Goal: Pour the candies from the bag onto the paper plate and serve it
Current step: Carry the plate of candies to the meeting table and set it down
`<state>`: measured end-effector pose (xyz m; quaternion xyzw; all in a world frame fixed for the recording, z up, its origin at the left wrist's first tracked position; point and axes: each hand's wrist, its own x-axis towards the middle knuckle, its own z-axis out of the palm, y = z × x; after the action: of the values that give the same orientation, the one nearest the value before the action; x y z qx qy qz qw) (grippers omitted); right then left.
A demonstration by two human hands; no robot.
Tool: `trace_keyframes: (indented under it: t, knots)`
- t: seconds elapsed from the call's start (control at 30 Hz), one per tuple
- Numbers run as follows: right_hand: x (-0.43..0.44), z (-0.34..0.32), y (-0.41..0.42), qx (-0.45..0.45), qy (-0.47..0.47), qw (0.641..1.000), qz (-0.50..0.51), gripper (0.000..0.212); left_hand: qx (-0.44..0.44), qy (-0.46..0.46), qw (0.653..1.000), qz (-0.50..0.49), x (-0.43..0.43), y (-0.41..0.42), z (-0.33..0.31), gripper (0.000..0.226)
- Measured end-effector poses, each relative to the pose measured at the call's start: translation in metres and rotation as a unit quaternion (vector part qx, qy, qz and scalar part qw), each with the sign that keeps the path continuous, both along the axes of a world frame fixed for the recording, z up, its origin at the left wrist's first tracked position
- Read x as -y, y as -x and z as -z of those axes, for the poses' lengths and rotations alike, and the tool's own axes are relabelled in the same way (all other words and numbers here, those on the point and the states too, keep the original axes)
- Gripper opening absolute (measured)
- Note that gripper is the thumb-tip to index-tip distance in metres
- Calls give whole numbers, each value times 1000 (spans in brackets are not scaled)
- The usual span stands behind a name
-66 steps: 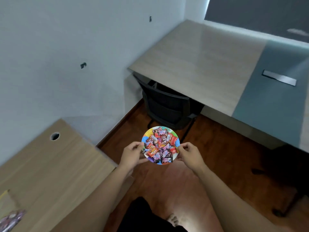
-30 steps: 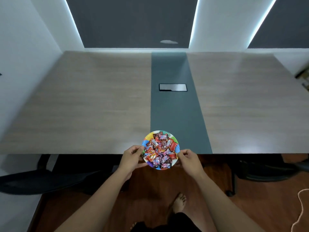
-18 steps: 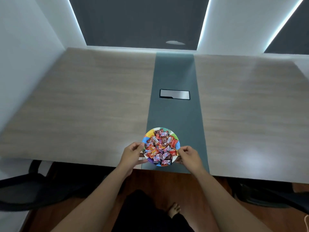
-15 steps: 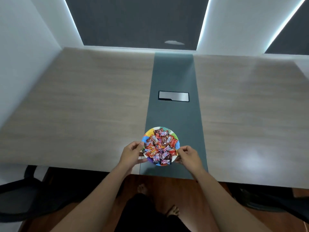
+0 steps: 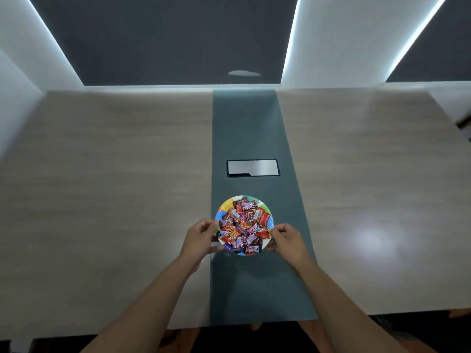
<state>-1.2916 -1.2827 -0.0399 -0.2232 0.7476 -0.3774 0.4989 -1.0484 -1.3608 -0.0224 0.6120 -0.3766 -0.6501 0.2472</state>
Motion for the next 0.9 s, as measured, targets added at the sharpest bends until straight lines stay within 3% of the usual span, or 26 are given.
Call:
trace_keyframes:
  t: [0.5, 0.9]
  knots:
    - [144, 32, 79, 3, -11, 1000, -1, 17, 22, -19, 999, 28, 150, 71, 45, 25]
    - [252, 118, 142, 6, -27, 999, -33, 12, 96, -31, 995, 21, 259, 129, 126, 32]
